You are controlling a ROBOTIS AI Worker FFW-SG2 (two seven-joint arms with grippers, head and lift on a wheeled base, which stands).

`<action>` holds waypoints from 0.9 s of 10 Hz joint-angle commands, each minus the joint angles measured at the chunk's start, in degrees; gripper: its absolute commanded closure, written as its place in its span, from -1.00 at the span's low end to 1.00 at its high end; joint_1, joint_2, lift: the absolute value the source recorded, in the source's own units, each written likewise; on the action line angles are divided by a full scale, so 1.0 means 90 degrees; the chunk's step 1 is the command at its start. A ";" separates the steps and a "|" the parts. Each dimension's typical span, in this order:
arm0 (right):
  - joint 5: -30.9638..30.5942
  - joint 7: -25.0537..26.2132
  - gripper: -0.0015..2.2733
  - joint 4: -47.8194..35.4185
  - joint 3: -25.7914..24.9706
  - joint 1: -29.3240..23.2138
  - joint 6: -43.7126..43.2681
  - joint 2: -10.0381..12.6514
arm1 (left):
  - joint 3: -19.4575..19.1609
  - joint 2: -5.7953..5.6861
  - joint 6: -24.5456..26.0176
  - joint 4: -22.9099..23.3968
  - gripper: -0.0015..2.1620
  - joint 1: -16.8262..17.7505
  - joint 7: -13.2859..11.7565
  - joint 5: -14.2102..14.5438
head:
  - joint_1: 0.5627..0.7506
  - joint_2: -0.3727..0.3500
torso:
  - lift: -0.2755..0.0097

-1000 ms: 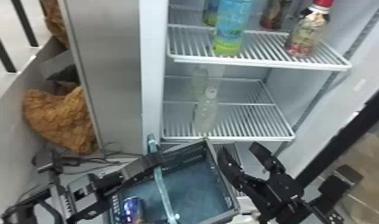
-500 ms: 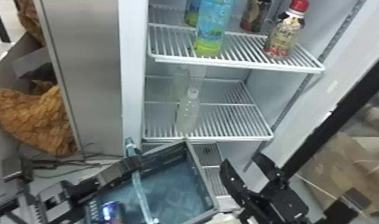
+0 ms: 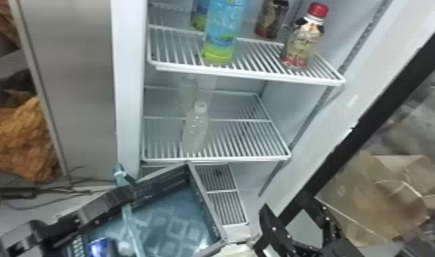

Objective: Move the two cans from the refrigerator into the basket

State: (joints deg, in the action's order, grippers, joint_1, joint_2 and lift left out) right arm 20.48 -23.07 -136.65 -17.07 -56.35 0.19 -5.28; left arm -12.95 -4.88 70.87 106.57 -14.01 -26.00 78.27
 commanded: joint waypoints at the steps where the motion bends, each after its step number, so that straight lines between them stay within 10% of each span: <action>1: -0.0079 -0.0083 -0.84 0.0004 -0.0262 -0.0098 -0.0084 0.0098 | -0.0084 0.0014 0.0000 0.0089 0.12 -0.0084 0.0017 -0.0001 | 0.41 -0.94 | -0.60; 9: -0.0257 -0.0376 -0.82 0.0160 -0.0452 0.0137 -0.0084 0.0176 | -0.0325 0.0054 0.0031 0.0339 0.12 -0.0193 0.0027 -0.0001 | 0.41 -0.94 | -0.60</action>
State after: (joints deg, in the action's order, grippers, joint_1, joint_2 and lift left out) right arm 18.25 -26.51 -135.23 -21.14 -55.20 -0.57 -3.71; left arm -15.74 -4.40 71.13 109.48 -15.74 -25.75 78.26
